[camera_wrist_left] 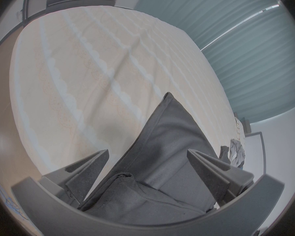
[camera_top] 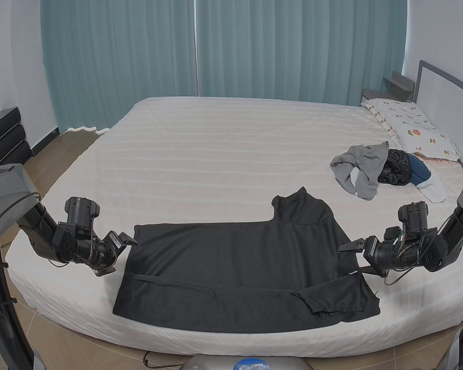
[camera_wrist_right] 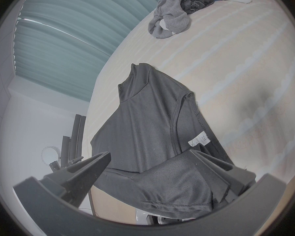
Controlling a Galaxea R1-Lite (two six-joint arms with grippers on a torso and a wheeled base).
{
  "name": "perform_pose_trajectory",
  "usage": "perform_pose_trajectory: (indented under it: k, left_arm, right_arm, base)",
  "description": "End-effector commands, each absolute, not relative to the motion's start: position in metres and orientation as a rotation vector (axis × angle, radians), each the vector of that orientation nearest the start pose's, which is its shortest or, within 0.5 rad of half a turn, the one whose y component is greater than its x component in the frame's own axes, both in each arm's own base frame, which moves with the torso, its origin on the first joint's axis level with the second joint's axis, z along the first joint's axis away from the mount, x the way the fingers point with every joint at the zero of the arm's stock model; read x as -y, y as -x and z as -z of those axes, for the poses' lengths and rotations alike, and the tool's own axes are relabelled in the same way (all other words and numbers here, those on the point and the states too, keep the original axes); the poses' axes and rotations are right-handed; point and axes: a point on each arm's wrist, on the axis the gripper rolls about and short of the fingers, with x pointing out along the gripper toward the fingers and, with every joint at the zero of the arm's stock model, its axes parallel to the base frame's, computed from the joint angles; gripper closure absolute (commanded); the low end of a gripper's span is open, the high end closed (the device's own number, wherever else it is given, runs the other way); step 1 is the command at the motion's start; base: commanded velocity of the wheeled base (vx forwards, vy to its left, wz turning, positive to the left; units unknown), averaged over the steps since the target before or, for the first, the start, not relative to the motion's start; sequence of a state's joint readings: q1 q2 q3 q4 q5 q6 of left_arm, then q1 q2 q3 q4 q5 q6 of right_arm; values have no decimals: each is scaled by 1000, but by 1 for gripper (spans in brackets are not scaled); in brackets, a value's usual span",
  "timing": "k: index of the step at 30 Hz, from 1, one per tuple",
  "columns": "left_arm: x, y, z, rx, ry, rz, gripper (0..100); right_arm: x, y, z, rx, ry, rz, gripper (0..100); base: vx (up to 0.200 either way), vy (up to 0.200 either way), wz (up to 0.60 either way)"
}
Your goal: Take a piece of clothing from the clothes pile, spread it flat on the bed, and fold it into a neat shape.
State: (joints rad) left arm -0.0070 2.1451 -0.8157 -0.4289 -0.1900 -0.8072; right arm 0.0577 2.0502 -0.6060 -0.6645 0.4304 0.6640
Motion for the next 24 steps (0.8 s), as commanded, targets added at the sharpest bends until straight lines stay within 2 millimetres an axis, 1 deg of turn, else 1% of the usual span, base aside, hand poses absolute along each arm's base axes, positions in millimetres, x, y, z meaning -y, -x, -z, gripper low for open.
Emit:
perform_pose_trajectory:
  k: [1,10,14,18,21,24]
  left_arm:
    - [7,-335,-15,-963,785,-146,0]
    - [16,-329,-10,-925,723,-66,0]
    - [16,-321,-5,-909,649,-15,0]
    - [14,-311,0,-860,603,104,0]
    - [10,-299,10,-801,531,201,0]
    - [5,-290,23,-775,455,246,0]
  right_arm:
    - [-26,-304,-32,-904,-760,-189,0]
    - [-26,-304,-32,-902,-754,-189,0]
    - [-25,-304,-32,-900,-753,-187,0]
    - [-25,-303,-31,-903,-742,-191,0]
    - [-25,-302,-31,-903,-732,-195,0]
    - [-25,-301,-31,-904,-732,-195,0]
  base:
    - [0,0,0]
    - [0,0,0]
    - [0,0,0]
    - [0,0,0]
    - [0,0,0]
    - [0,0,0]
